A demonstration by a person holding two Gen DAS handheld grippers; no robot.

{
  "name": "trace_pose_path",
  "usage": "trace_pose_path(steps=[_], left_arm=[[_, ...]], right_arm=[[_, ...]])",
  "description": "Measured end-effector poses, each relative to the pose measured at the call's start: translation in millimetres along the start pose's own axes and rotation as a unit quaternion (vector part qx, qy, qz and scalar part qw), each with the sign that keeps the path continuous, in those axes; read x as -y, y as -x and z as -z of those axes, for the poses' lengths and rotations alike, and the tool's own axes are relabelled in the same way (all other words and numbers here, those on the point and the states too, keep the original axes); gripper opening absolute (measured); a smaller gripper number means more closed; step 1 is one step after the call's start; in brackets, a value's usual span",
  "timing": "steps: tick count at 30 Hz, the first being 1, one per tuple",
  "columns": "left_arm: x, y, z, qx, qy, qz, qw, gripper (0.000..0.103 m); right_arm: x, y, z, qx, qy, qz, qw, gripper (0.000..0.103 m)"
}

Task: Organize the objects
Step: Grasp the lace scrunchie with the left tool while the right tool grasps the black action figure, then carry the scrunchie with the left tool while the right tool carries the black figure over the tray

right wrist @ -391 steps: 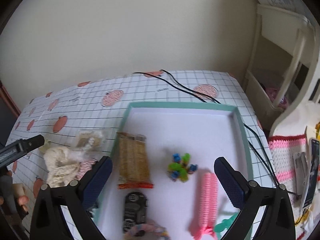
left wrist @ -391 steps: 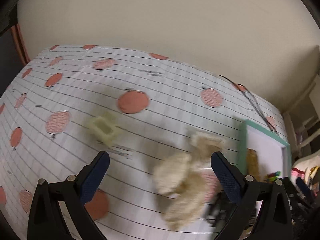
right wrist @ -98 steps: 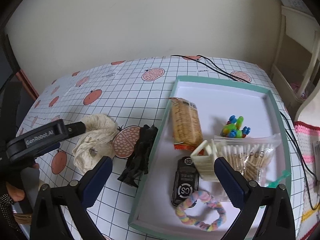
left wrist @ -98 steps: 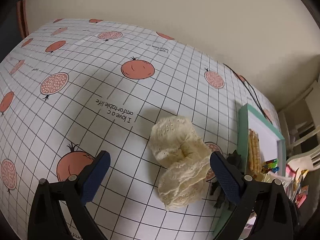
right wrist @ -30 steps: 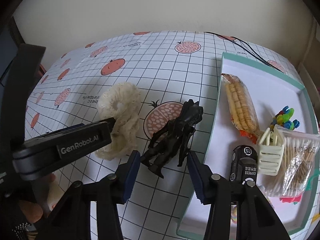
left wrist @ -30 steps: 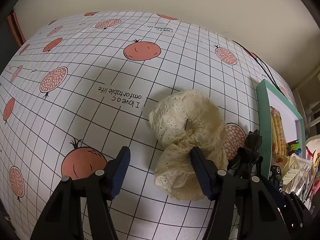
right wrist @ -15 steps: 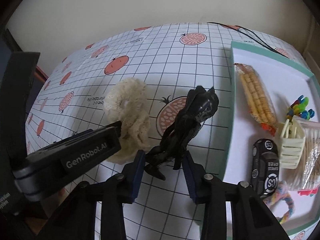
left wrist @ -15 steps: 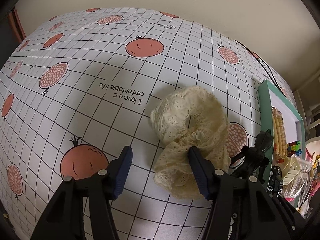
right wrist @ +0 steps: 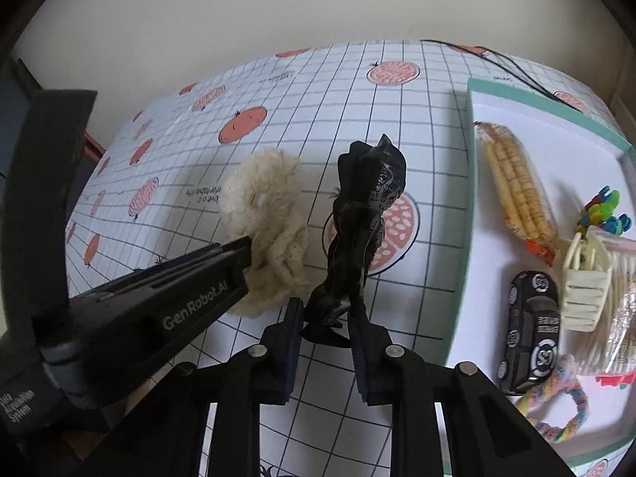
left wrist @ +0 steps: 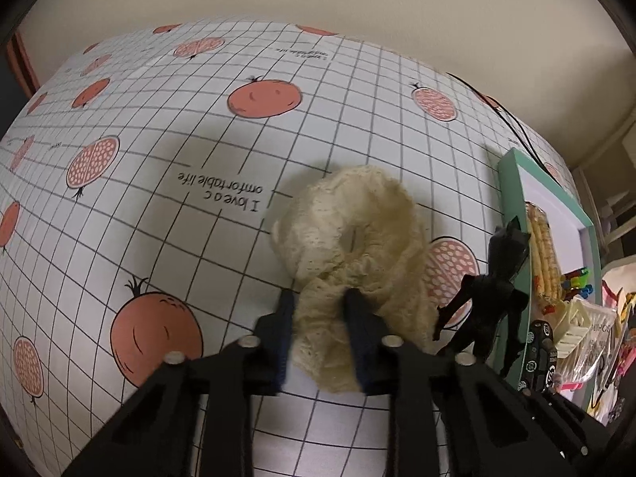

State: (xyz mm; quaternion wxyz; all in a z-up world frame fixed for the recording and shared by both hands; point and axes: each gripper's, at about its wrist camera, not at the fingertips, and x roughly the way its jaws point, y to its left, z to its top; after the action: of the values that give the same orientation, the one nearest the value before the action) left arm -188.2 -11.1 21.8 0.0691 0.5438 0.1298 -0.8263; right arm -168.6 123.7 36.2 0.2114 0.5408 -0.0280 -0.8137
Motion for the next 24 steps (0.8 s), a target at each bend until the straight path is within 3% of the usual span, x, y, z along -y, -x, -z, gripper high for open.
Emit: trace_pose_path(steps=[2,5,15,24], left_arm=[[3.5,1.3,1.2,0.004,-0.007,0.0,1.0,0.011],[3.5,4.8,0.5,0.014,-0.009,0.002,0.9999,0.008],[-3.3,34.6,-6.8,0.081,0.017,0.02,0.9963,0.006],[11.5,60.3,-9.8,0.136,0.003,0.043,0.9899,0.006]], right_arm=[[1.6,3.5,-0.4,0.005,-0.001,-0.002,1.0,0.024],[3.1,8.7,-1.0,0.014,0.0,0.001,1.0,0.024],[6.1,31.9,-9.0,0.067,0.003,0.01,0.998,0.024],[12.8,51.8,-9.8,0.099,0.013,0.023,0.995,0.024]])
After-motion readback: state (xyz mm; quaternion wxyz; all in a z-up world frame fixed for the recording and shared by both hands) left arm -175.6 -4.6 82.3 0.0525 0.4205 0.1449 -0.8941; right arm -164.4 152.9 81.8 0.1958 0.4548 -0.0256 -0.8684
